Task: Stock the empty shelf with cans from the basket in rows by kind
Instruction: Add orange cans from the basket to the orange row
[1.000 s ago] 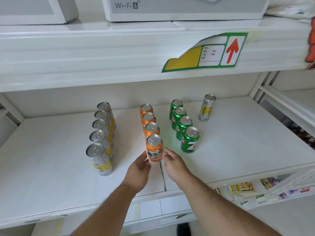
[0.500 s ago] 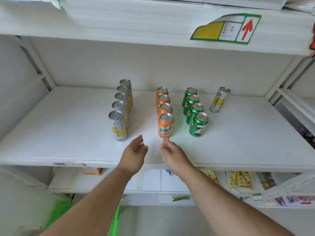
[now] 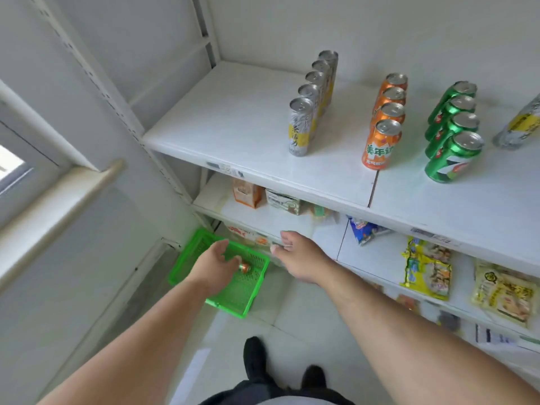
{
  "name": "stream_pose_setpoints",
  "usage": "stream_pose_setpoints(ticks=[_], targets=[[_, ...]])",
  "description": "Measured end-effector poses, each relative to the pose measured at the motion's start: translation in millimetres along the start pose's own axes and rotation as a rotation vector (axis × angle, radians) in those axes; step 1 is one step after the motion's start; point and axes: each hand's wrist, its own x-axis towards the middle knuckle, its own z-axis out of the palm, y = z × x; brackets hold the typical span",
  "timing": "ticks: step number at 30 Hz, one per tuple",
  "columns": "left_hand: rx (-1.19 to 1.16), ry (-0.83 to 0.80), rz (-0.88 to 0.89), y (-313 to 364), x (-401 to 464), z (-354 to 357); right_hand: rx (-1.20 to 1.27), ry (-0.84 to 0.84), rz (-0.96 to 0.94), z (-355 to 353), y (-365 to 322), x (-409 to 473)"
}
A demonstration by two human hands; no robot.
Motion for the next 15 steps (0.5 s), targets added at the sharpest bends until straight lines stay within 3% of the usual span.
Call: stream_pose_setpoints(ticks=[8, 15], targets=[[0.107, 0.013, -0.156, -103, 15, -57, -0.202, -0.064, 0.080, 61, -2, 30], [0.076, -0.089, -0.155, -170, 72, -111, -0.157, -0.044, 0.221, 148, -26, 71]])
